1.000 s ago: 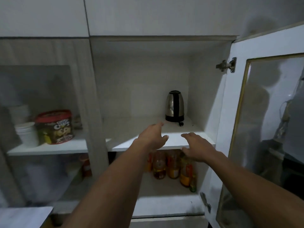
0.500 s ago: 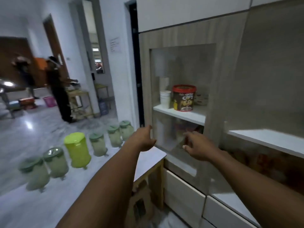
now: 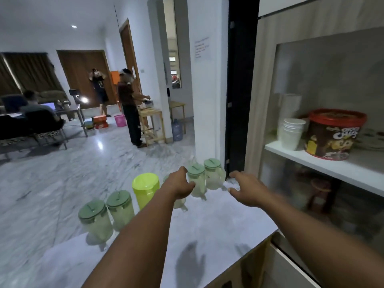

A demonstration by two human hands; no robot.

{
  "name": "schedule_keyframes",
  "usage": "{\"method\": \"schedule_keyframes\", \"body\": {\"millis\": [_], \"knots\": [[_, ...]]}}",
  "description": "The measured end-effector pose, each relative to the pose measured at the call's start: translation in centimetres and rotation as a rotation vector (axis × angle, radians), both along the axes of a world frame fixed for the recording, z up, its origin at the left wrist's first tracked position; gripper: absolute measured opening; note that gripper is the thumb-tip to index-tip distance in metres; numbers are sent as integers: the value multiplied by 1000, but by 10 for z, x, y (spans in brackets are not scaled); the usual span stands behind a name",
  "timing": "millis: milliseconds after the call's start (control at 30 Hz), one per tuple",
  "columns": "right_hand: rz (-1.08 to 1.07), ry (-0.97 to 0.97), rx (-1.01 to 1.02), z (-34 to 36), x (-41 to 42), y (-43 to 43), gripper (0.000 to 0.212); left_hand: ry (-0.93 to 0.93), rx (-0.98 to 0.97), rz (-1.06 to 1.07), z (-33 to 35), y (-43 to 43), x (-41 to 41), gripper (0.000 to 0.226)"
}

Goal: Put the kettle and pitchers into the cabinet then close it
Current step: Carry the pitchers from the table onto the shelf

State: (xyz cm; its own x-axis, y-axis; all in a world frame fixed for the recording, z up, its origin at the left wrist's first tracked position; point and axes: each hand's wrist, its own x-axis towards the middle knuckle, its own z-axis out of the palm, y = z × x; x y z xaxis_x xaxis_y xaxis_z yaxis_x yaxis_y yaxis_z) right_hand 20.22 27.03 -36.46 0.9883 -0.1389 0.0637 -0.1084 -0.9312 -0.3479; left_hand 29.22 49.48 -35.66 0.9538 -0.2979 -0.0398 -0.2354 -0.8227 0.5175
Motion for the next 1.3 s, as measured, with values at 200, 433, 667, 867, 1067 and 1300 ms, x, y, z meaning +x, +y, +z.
{"method": "schedule_keyframes", "body": {"millis": [200, 433, 667, 867, 1067, 1300], "knots": [[-92, 31, 131, -38, 89, -42, 58, 118, -142, 53, -55, -49, 62, 59], [-187, 73, 388, -104, 239, -96, 66, 271, -293, 323, -121, -101, 162, 67], [-266, 242, 526, -172, 360, -128, 74, 384, -314, 556, -192, -146, 243, 85], [-254, 342, 609, -214, 384, -122, 30, 418, -366, 621, -227, -161, 264, 47], [-316, 294, 819, -195, 372, -121, 13, 363, -503, 597, -203, -161, 261, 25], [-368, 229, 883, -128, 306, -127, 10, 524, -612, 449, -133, -150, 215, 18]]}}
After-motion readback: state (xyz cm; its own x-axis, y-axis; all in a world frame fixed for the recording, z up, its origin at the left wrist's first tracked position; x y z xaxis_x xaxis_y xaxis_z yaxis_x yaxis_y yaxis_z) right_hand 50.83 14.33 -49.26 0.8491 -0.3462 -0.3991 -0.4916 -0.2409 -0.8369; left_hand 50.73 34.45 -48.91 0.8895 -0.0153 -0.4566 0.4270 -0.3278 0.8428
